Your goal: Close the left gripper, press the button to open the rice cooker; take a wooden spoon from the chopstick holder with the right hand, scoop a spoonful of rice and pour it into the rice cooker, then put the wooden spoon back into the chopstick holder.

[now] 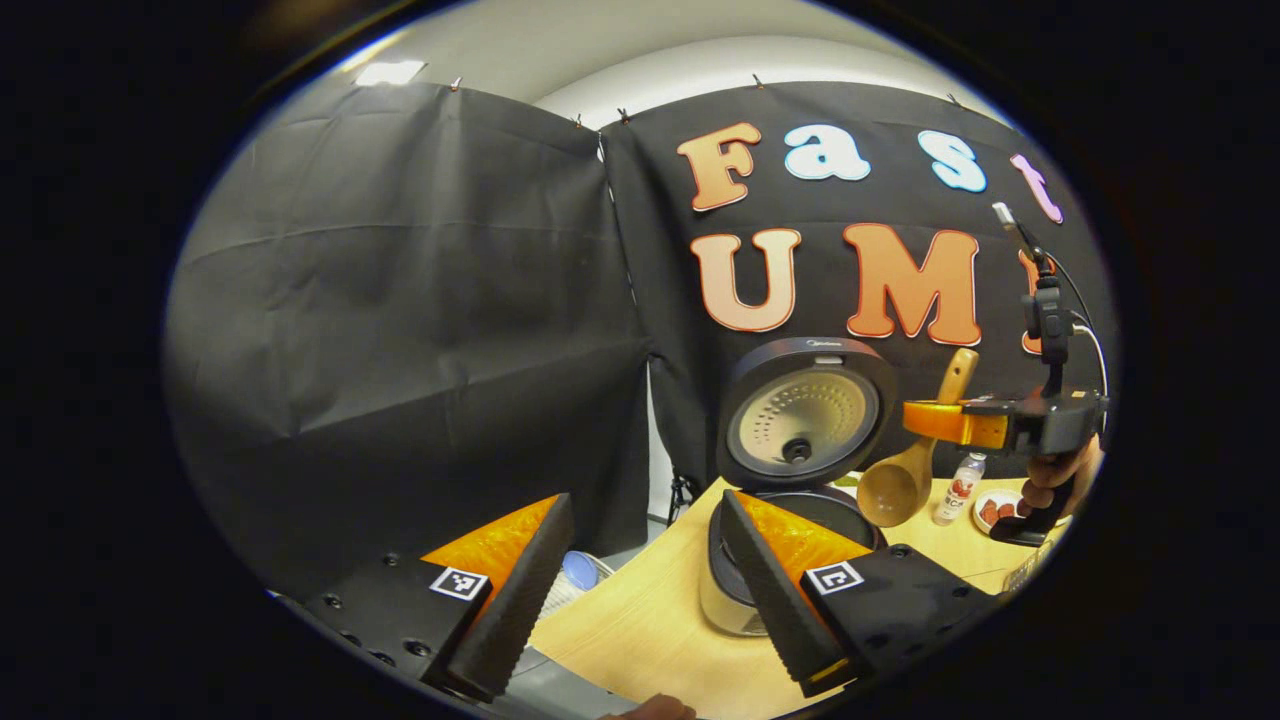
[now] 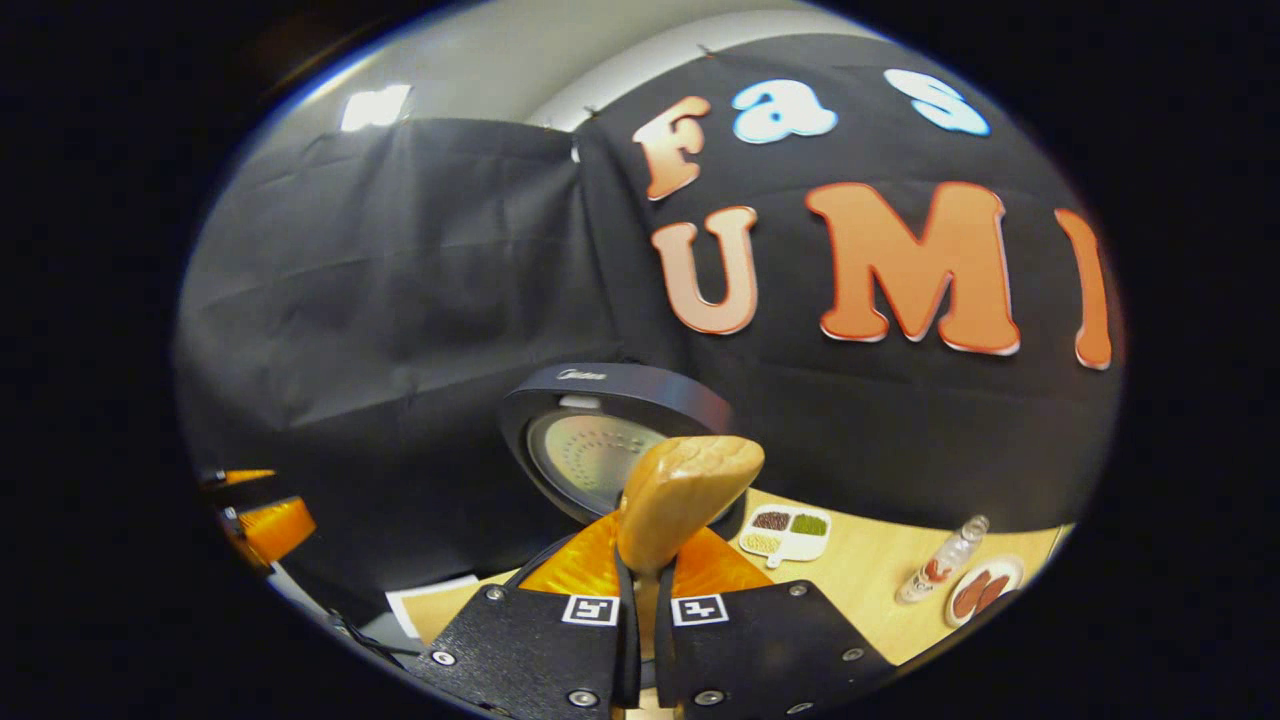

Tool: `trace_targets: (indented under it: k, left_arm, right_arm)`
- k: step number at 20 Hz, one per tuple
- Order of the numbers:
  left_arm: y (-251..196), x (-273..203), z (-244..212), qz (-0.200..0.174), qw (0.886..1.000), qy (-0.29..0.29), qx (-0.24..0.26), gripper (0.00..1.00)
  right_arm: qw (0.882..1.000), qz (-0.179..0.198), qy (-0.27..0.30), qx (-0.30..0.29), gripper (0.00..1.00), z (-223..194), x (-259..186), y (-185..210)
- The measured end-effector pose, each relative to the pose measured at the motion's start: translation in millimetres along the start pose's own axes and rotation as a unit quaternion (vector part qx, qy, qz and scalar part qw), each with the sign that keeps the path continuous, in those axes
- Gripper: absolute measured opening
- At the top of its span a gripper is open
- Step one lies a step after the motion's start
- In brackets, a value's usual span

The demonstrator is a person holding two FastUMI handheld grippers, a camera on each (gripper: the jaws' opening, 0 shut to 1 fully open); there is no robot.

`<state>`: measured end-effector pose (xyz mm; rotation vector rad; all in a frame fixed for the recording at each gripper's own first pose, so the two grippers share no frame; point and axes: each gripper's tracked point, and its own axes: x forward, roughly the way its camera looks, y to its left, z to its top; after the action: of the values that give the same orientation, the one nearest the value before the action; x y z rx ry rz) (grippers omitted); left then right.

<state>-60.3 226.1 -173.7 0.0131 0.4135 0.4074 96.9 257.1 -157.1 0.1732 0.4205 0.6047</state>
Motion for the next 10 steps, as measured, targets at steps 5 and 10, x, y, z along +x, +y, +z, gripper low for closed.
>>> trace_targets:
  k: [5,10]
  left_arm:
    - [-54,-5,10,-0.056,0.998,0.008,-0.037,0.95]
    - [-112,-7,12,-0.107,0.994,0.014,-0.014,0.95]
  right_arm:
    - [0.994,-0.077,0.001,0.077,0.05,-12,-69,-89]
    - [0.976,-0.182,0.003,0.121,0.06,-54,-150,-179]
